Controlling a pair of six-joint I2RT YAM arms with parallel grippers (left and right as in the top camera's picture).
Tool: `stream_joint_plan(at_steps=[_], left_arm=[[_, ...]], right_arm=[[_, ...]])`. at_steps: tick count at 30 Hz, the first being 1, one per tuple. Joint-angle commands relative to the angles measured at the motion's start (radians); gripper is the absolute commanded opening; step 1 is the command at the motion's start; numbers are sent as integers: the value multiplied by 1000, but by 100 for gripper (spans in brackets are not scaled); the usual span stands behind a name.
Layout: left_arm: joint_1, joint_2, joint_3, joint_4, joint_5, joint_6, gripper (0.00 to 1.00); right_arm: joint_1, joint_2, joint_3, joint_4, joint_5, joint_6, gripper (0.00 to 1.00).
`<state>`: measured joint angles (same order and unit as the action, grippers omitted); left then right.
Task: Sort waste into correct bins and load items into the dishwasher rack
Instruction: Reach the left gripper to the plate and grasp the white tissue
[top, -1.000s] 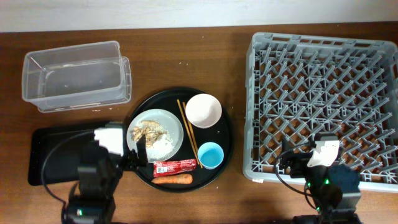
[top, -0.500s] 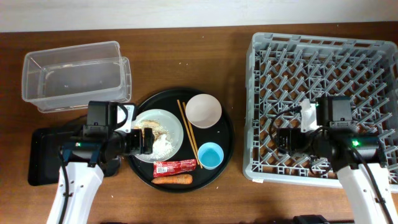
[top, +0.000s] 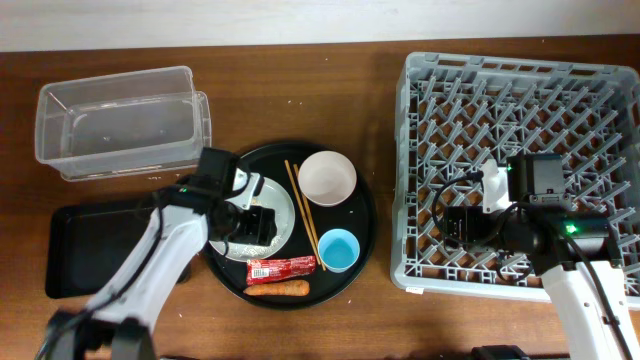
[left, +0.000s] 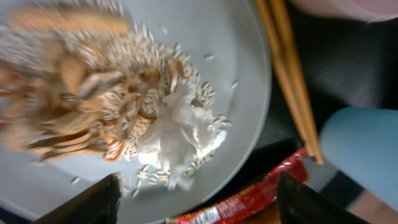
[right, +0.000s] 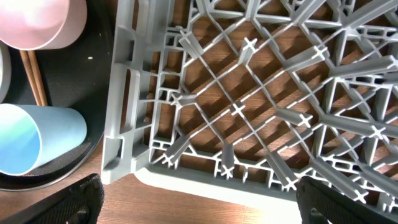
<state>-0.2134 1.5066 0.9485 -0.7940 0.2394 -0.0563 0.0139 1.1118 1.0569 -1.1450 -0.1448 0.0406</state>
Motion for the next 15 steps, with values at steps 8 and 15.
stream_joint_plan(at_steps=[8, 15], left_arm=[[-7, 163, 16, 58, 0, -3, 55], [-6, 163, 18, 125, -4, -3, 43]], right_arm=[[5, 0, 17, 0, -1, -6, 98], [5, 0, 17, 0, -2, -6, 98]])
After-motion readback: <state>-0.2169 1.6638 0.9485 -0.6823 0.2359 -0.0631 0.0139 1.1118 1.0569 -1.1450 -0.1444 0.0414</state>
